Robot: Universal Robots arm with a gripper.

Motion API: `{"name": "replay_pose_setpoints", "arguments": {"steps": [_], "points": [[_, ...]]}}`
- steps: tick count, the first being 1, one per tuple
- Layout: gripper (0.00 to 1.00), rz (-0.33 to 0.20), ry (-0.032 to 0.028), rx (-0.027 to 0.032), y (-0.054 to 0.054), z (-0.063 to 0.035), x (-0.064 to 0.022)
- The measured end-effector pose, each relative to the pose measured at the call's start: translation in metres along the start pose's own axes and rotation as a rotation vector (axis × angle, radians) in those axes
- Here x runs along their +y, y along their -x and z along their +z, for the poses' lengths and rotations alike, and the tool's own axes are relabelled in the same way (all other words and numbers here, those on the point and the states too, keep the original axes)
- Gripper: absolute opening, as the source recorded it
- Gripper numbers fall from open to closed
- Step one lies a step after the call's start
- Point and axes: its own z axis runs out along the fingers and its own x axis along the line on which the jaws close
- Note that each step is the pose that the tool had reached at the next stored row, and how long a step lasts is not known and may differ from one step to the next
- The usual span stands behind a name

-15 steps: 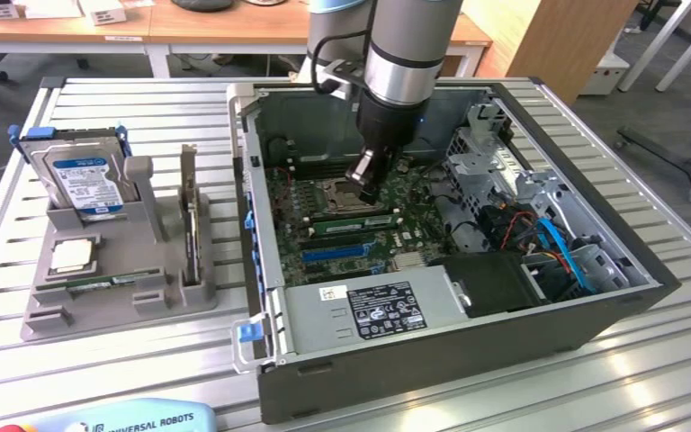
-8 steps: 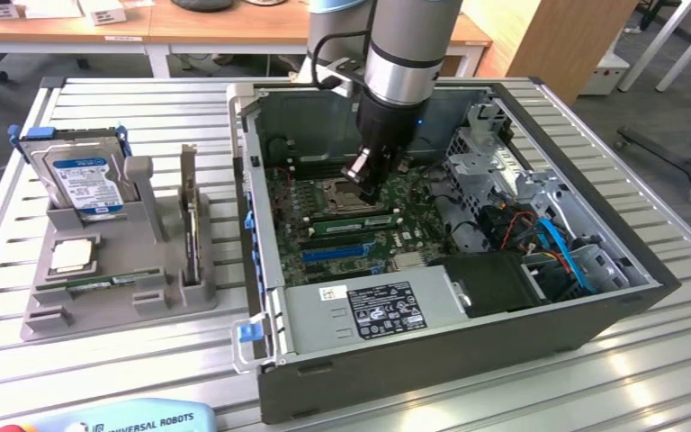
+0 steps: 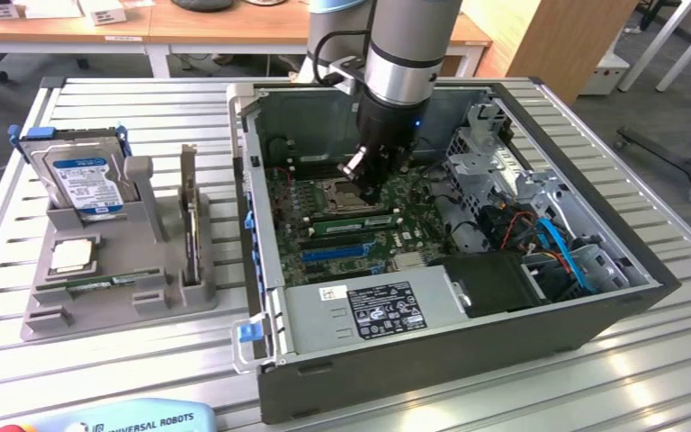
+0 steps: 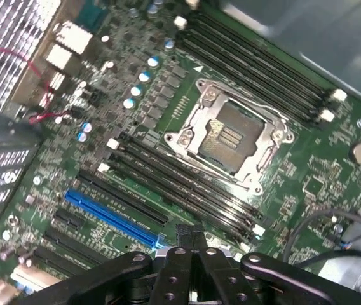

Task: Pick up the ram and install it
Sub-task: 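Press down the ram until it locks into place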

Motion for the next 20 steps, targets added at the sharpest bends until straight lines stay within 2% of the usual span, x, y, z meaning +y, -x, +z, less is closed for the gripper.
{"name": "replay_pose_setpoints", "arguments": {"steps": [20], "points": [[0.10, 0.334, -0.0072, -0.0014, 0.0000, 0.0001, 0.0000]]}}
